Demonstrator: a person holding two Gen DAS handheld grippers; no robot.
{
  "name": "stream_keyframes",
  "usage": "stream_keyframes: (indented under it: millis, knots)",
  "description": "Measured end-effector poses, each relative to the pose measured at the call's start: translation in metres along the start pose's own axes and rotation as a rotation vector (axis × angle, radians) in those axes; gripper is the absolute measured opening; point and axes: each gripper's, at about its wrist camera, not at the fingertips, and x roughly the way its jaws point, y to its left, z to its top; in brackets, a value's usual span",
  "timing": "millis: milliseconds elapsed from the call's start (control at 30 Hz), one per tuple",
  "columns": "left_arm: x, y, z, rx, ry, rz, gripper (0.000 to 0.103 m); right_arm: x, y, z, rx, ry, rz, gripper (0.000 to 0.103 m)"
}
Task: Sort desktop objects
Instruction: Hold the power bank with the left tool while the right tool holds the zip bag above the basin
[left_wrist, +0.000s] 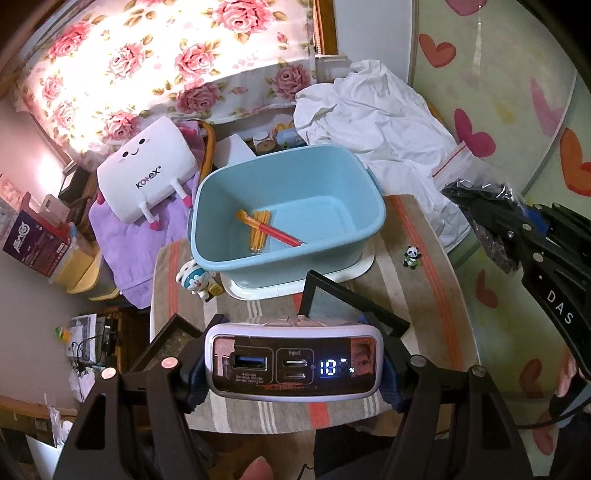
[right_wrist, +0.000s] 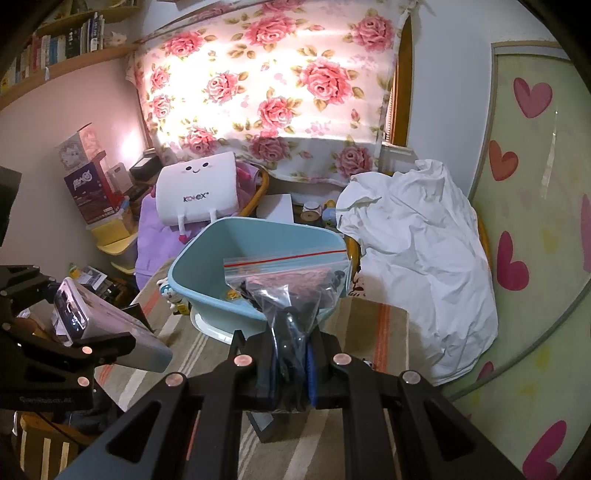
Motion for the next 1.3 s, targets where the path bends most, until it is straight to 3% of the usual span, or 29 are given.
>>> stream_keyframes:
  millis: [467,867,1300]
  knots:
    - [0.043,0.033,0.044,0.024,0.012,-0.041,0.075,0.059,0.003,0.038,0.012,0.041,-0.043,0.012]
    - [0.099,0.068,0.099,0.045,0.049,-0.072,0.075,0.138,0.008,0.083,0.027,0.094,-0.048,0.012]
    - [0.143,0.082,0.136,0.051,0.093,-0.084,0.075,0.190,-0.004,0.110,0.008,0.142,-0.068,0.012]
